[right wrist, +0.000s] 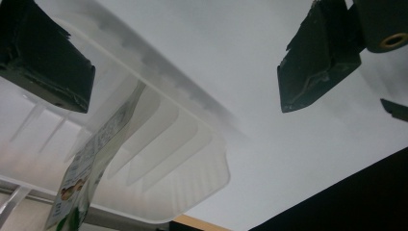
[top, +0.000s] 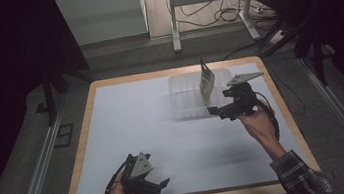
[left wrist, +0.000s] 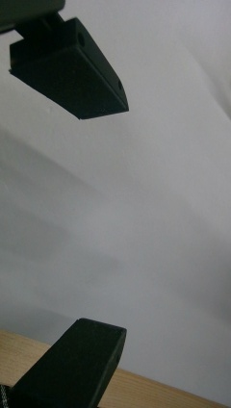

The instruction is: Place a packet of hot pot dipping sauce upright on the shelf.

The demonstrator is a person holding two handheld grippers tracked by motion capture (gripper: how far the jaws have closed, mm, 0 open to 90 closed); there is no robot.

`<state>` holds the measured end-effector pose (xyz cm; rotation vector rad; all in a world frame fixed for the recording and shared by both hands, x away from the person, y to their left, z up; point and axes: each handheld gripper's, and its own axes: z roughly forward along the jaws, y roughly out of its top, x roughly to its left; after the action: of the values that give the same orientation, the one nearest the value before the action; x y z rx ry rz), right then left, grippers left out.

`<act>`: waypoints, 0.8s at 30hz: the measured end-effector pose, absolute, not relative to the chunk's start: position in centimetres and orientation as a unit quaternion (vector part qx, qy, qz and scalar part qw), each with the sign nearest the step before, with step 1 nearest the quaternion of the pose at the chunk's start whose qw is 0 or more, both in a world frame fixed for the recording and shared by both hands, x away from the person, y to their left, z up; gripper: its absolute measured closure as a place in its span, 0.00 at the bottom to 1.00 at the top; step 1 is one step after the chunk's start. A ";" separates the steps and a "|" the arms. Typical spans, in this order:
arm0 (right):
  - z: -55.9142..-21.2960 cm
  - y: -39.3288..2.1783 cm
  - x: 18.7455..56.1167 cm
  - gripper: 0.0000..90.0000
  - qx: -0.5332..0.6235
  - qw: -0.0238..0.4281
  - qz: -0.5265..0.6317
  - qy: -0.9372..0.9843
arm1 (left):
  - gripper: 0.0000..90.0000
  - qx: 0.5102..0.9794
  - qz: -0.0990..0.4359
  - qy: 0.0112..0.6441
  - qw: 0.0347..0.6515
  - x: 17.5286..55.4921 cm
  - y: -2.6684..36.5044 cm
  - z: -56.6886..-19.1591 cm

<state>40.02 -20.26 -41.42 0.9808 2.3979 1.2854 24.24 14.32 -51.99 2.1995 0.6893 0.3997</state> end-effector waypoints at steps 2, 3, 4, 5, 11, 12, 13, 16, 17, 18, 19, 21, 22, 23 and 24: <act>-41.5 -20.4 39.7 0.06 0.332 0.125 0.440 0.825 | 0.00 0.866 0.158 0.271 0.390 24.2 14.3 -52.0; -41.5 -20.4 39.5 0.06 0.330 0.127 0.437 0.827 | 0.00 0.866 0.158 0.271 0.389 24.2 14.3 -52.0; -41.6 -20.5 39.3 0.06 0.329 0.129 0.434 0.829 | 0.00 0.866 0.158 0.271 0.389 24.2 14.3 -52.0; -41.6 -20.6 39.1 0.06 0.327 0.130 0.433 0.830 | 0.00 0.866 0.158 0.270 0.389 24.2 14.3 -52.0; -42.2 -21.2 38.1 0.05 0.322 0.130 0.424 0.836 | 0.00 0.867 0.159 0.269 0.388 24.2 14.2 -52.0; -42.3 -21.3 37.9 0.05 0.321 0.131 0.421 0.838 | 0.00 0.867 0.160 0.269 0.387 24.2 14.2 -52.0; -42.4 -21.4 37.7 0.05 0.320 0.133 0.419 0.839 | 0.00 0.867 0.161 0.270 0.386 24.1 14.2 -52.0; -42.8 -21.7 37.2 0.05 0.320 0.138 0.412 0.842 | 0.01 0.868 0.162 0.269 0.384 24.1 14.1 -52.1; -42.9 -21.8 37.1 0.05 0.321 0.138 0.412 0.842 | 0.01 0.868 0.162 0.269 0.384 24.1 14.1 -52.1; -43.0 -22.0 36.9 0.04 0.320 0.138 0.410 0.843 | 0.01 0.868 0.163 0.269 0.383 24.1 14.1 -52.1; -43.1 -22.1 36.7 0.04 0.320 0.138 0.409 0.843 | 0.01 0.869 0.164 0.270 0.382 24.1 14.1 -52.1; -43.4 -22.3 36.4 0.04 0.320 0.139 0.407 0.844 | 0.01 0.869 0.166 0.271 0.380 24.0 14.0 -52.1; -43.5 -22.4 36.2 0.04 0.319 0.140 0.406 0.845 | 0.01 0.869 0.166 0.271 0.379 24.0 14.0 -52.1; -43.6 -22.5 36.0 0.04 0.320 0.140 0.404 0.846 | 0.01 0.869 0.167 0.271 0.379 24.0 14.0 -52.1; -43.7 -22.6 35.9 0.04 0.318 0.142 0.402 0.847 | 0.01 0.869 0.167 0.271 0.378 24.0 14.0 -52.1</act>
<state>35.86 -22.55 -43.72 0.9191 2.4434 1.1605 24.01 14.02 -52.13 2.2218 0.6924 0.4272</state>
